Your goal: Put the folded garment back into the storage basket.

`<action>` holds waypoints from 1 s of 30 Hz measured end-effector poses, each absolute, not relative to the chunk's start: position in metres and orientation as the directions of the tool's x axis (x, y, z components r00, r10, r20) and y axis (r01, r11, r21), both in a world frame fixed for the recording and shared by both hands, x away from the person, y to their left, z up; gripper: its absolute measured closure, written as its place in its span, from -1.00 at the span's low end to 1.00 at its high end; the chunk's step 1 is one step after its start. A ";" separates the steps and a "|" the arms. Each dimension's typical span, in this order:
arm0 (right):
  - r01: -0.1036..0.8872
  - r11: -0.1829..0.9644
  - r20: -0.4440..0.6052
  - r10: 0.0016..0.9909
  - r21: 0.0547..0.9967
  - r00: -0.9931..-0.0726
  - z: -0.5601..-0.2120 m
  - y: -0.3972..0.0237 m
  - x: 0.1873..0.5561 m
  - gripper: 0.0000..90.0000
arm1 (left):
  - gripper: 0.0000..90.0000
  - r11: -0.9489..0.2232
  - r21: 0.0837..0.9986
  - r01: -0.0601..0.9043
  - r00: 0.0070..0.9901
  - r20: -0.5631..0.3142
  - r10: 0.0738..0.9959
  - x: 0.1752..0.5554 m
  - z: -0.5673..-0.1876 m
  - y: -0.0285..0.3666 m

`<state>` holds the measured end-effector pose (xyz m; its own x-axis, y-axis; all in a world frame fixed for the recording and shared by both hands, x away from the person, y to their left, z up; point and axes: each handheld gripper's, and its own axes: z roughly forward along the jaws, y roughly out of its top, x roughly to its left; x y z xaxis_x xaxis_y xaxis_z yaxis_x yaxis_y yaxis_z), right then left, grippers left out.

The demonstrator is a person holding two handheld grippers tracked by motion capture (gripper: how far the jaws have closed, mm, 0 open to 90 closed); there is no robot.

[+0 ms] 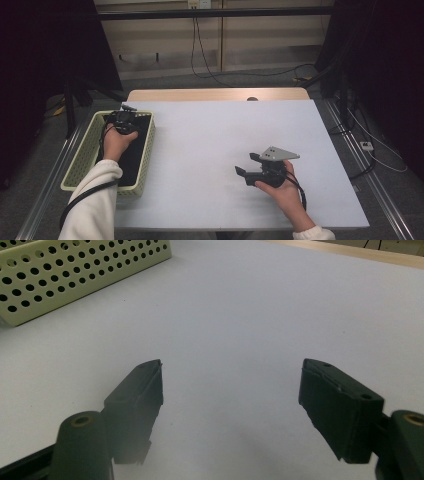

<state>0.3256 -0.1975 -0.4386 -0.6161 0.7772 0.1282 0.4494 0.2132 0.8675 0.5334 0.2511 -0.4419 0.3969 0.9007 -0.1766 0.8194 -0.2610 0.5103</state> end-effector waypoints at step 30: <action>0.434 0.188 0.130 0.785 0.881 -0.605 -0.430 -0.207 0.321 -0.42 | 0.40 -0.248 0.553 0.795 0.390 -0.153 0.908 0.482 -0.390 0.313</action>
<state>0.3208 -0.2069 -0.4302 -0.6052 0.7854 0.1300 0.4335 0.1882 0.8813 0.4823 0.3127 -0.3896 0.3900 0.9080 -0.1534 0.7954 -0.2482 0.5530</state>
